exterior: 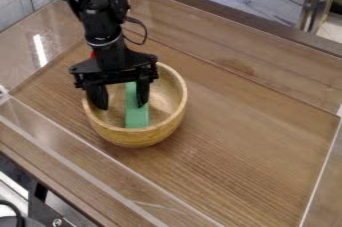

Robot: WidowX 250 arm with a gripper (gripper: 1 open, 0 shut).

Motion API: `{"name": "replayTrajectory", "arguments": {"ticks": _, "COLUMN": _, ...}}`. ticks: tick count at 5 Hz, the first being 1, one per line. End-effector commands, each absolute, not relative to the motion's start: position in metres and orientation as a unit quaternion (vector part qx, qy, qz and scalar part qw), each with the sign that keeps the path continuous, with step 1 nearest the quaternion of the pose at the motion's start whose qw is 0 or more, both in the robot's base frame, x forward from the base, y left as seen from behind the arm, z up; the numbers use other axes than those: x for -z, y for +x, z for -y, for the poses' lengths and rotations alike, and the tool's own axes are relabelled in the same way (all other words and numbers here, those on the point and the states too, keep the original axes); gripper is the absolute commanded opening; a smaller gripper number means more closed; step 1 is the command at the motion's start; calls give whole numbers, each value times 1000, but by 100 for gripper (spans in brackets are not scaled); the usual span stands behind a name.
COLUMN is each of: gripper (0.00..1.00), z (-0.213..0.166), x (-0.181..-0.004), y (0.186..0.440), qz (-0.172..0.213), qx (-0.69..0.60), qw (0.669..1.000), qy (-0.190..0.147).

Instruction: Remove the green stick from the brown bowl and put it on the table

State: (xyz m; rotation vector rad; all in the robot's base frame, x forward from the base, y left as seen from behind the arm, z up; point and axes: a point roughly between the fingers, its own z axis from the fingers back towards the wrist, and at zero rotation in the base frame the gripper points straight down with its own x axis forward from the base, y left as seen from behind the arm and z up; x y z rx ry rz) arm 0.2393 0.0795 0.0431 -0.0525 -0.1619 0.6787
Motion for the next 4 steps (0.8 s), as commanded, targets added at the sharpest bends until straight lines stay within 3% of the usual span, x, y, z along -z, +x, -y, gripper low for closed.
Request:
{"name": "replayTrajectory", "arguments": {"ticks": 1, "gripper": 100, "z": -80, "x": -48, "y": 246, "qz": 83, "qx": -325, "qw": 942, "qy": -24}}
{"name": "replayTrajectory", "arguments": {"ticks": 4, "gripper": 100, "z": -114, "x": -42, "y": 239, "qz": 84, "qx": -341, "qw": 936, "qy": -20}}
